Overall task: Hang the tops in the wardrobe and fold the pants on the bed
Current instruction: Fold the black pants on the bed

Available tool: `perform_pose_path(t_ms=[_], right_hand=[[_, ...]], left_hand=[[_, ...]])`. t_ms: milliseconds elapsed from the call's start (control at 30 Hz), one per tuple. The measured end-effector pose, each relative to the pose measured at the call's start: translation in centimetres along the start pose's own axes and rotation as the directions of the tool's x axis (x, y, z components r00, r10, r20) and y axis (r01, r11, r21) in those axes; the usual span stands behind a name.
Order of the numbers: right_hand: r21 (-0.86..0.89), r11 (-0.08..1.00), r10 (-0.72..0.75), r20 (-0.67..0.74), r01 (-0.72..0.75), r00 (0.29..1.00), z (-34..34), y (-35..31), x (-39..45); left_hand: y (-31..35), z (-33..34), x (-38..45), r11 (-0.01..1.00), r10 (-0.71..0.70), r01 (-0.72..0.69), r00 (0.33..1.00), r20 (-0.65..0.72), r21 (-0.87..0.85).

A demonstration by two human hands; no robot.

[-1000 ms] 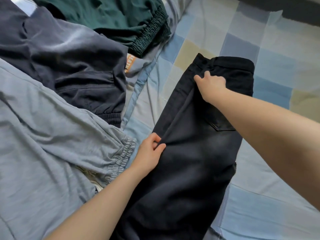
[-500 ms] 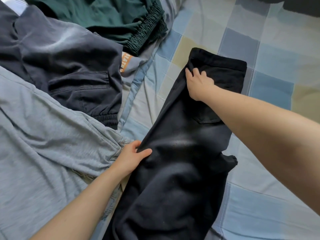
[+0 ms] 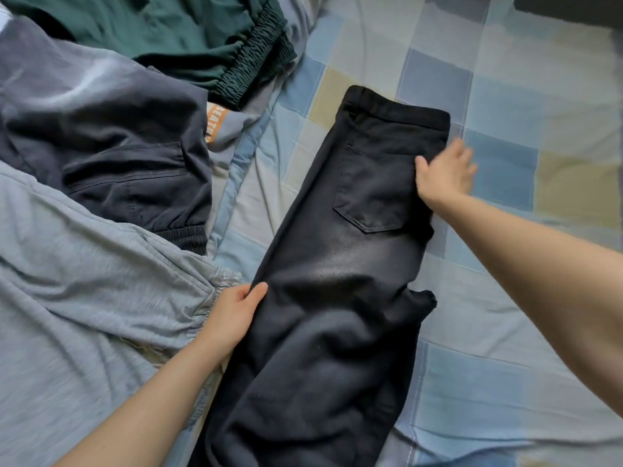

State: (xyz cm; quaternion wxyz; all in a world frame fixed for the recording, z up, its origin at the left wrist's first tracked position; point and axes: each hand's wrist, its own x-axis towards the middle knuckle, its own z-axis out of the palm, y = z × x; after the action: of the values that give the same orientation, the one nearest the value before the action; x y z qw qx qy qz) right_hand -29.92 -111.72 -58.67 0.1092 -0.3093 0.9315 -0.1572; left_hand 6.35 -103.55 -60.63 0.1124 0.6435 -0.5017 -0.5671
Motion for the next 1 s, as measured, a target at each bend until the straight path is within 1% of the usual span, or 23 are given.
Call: perform_pose_path(t_ms=[33, 67, 100, 133, 167, 233, 333, 367, 433, 467, 500, 533, 567, 633, 667, 700, 767, 800, 867, 900, 933, 967, 1000], right_hand=[[0.095, 0.978, 0.181, 0.058, -0.186, 0.982, 0.3, 1.6, -0.4], [0.209, 0.914, 0.316, 0.165, -0.346, 0.934, 0.8, 3.0, -0.9], [0.298, 0.851, 0.358, 0.275, -0.433, 0.892, 1.4, 4.2, -1.6], [0.352, 0.82, 0.331, 0.354, -0.452, 0.875, 1.9, 4.9, -2.2], [0.381, 0.815, 0.282, 0.398, -0.437, 0.873, 2.1, 5.2, -2.7], [0.438, 0.789, 0.237, 0.429, -0.43, 0.872, 2.1, 5.1, -2.7], [0.47, 0.731, 0.231, 0.511, -0.494, 0.828, 1.1, 4.1, -1.5], [0.481, 0.737, 0.214, 0.501, -0.475, 0.839, 0.6, 3.7, -0.9], [0.526, 0.763, 0.179, 0.387, -0.376, 0.904, -0.6, 3.1, 1.0], [0.536, 0.775, 0.172, 0.329, -0.333, 0.929, -1.2, 3.1, 1.8], [0.532, 0.787, 0.166, 0.306, -0.313, 0.937, -1.8, 2.9, 2.4], [0.521, 0.792, 0.164, 0.321, -0.319, 0.933, -2.4, 3.1, 2.8], [0.504, 0.79, 0.165, 0.373, -0.349, 0.913, -2.7, 3.5, 2.7], [0.489, 0.751, 0.167, 0.51, -0.444, 0.844, -3.0, 5.0, 1.7], [0.503, 0.717, 0.154, 0.562, -0.483, 0.813, -2.9, 5.7, 1.0], [0.529, 0.684, 0.139, 0.581, -0.502, 0.802, -2.8, 6.5, -0.1], [0.578, 0.638, 0.135, 0.566, -0.509, 0.813, -2.4, 7.9, -2.5], [0.582, 0.642, 0.149, 0.544, -0.499, 0.826, -2.3, 8.7, -4.0], [0.554, 0.702, 0.17, 0.479, -0.447, 0.861, -2.1, 10.8, -7.5], [0.52, 0.751, 0.169, 0.444, -0.406, 0.88, -2.1, 11.9, -9.2], [0.488, 0.788, 0.176, 0.405, -0.375, 0.897, -2.3, 12.9, -11.2], [0.47, 0.802, 0.201, 0.368, -0.369, 0.908, -2.4, 13.6, -12.8], [0.468, 0.793, 0.24, 0.347, -0.389, 0.907, -2.6, 14.2, -14.5]], left_hand=[[0.3, 0.1, 0.4, 0.999, 0.023, -0.023, 1.0, -0.015, 0.04], [0.6, 0.3, 0.9, 0.997, 0.038, -0.036, 0.999, -0.028, 0.063], [1.0, 0.4, 1.4, 0.997, 0.038, -0.035, 0.998, -0.041, 0.072], [1.2, 0.6, 1.9, 0.998, 0.026, -0.023, 0.998, -0.054, 0.064], [1.4, 0.6, 2.4, 0.999, 0.004, -0.001, 0.998, -0.06, 0.052], [1.8, 0.6, 3.4, 0.997, -0.063, 0.064, 0.997, -0.036, 0.043], [1.8, 0.5, 3.9, 0.99, -0.138, 0.138, 0.99, 0.016, -0.002], [1.7, 0.7, 3.7, 0.986, -0.156, 0.157, 0.987, 0.032, -0.054], [1.9, 1.7, 3.3, 0.961, -0.167, 0.19, 0.978, 0.127, -0.2], [2.0, 2.6, 3.0, 0.954, -0.141, 0.182, 0.974, 0.177, -0.24], [2.2, 3.2, 2.9, 0.968, -0.099, 0.139, 0.977, 0.187, -0.211], [2.4, 3.8, 2.8, 0.984, -0.06, 0.086, 0.985, 0.16, -0.156], [2.5, 4.2, 2.9, 0.994, -0.03, 0.04, 0.995, 0.097, -0.102], [2.4, 4.2, 3.4, 0.997, -0.029, 0.027, 0.999, -0.024, -0.075], [2.3, 4.0, 3.7, 0.997, -0.024, 0.019, 0.998, -0.065, -0.069], [2.1, 3.9, 3.7, 0.999, -0.013, 0.01, 0.997, -0.081, -0.039], [2.0, 3.6, 3.7, 0.998, 0.027, -0.021, 0.994, -0.106, 0.053], [1.9, 3.5, 3.8, 0.997, 0.047, -0.038, 0.991, -0.128, 0.073], [2.0, 3.1, 3.8, 0.994, 0.077, -0.064, 0.983, -0.169, 0.084], [2.1, 3.0, 3.8, 0.997, 0.065, -0.057, 0.983, -0.17, 0.048], [2.0, 2.8, 3.7, 0.999, 0.025, -0.028, 0.99, -0.142, -0.021], [2.0, 2.5, 3.6, 0.994, -0.037, 0.027, 0.995, -0.096, -0.103], [1.9, 2.3, 3.1, 0.985, -0.095, 0.087, 0.994, -0.045, -0.152]])
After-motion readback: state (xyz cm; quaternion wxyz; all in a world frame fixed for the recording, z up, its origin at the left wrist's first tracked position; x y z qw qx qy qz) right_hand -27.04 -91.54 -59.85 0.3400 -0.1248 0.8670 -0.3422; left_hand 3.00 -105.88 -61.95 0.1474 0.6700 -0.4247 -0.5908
